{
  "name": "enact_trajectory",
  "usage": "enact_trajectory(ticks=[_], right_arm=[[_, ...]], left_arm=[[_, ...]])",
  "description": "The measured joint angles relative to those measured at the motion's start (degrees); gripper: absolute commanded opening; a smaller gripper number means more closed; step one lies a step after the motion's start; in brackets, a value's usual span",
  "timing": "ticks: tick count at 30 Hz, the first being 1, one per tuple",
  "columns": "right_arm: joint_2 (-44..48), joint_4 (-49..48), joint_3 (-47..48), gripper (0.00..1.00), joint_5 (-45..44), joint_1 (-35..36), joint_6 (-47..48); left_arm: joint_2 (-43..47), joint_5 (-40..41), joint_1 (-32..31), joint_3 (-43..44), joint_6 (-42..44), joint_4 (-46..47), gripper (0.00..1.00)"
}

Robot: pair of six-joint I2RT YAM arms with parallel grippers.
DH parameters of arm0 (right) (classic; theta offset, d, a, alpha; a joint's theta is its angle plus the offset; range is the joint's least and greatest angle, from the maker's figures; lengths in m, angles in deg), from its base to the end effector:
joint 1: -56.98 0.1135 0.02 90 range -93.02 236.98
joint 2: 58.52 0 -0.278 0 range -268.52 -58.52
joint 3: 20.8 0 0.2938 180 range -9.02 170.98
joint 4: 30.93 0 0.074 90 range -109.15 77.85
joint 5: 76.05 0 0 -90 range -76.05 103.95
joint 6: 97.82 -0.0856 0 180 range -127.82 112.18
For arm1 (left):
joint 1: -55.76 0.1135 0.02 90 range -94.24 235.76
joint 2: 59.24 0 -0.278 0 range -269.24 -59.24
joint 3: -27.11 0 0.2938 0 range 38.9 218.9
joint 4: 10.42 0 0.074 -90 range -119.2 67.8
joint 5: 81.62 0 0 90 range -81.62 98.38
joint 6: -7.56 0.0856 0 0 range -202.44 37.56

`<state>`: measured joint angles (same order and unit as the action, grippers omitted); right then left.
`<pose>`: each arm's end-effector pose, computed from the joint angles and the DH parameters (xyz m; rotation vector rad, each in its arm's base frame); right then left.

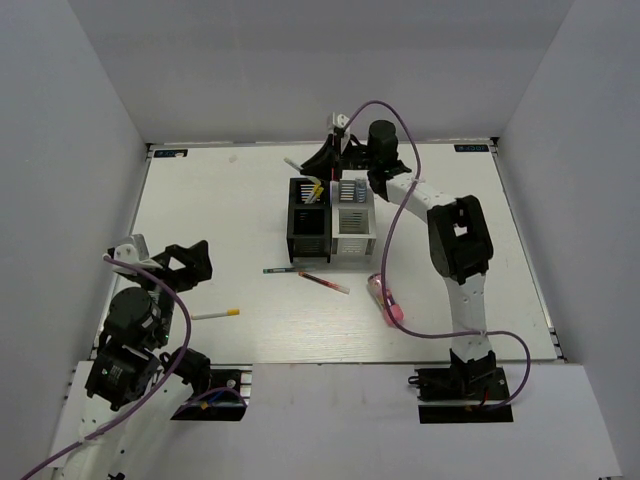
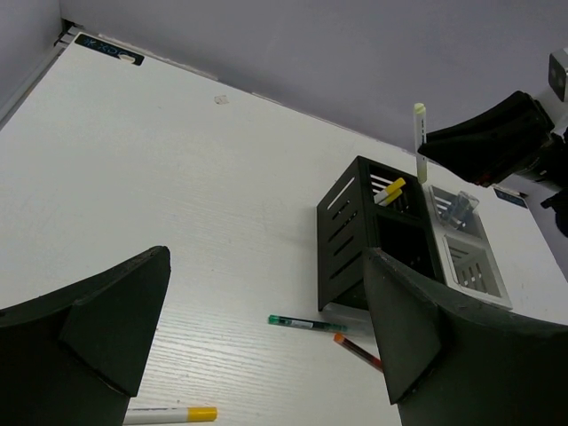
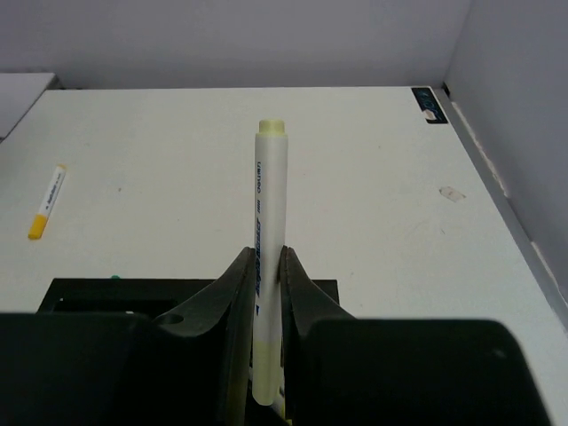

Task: Sort the stationery into containers
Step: Place the pen in the storage box.

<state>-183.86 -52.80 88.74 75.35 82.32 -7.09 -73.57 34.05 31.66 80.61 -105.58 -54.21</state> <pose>0.4901 0.3152 0.2724 -1.1814 1.1223 1.1111 0.1330 -0.0189 0.3557 -0.3258 1.6173 -0.2597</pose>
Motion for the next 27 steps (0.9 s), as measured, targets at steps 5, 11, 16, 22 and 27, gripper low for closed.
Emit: enact_trajectory(ticks=[5, 11, 16, 22, 27], right_arm=[[-5.5, -15.5, 0.4, 0.0, 4.7, -1.0, -13.6], [-9.7, -26.9, 0.3, 0.0, 8.0, -0.9, -23.6], [-9.8, -27.7, 0.5, 0.09, 8.6, -0.8, -24.2], [-9.8, -23.9, 0.5, 0.28, 8.7, -0.9, -21.6], [-9.8, -19.5, 1.0, 0.37, 8.5, -0.9, -18.4]], left_arm=[[-0.2, 0.0, 0.0, 0.0, 0.0, 0.3, 0.99], [-0.5, -0.1, 0.0, 0.0, 0.0, 0.3, 0.99], [-0.5, -0.2, 0.0, 0.0, 0.0, 0.3, 0.99], [-0.5, -0.2, 0.0, 0.0, 0.0, 0.3, 0.99], [-0.5, -0.2, 0.0, 0.0, 0.0, 0.3, 0.99]])
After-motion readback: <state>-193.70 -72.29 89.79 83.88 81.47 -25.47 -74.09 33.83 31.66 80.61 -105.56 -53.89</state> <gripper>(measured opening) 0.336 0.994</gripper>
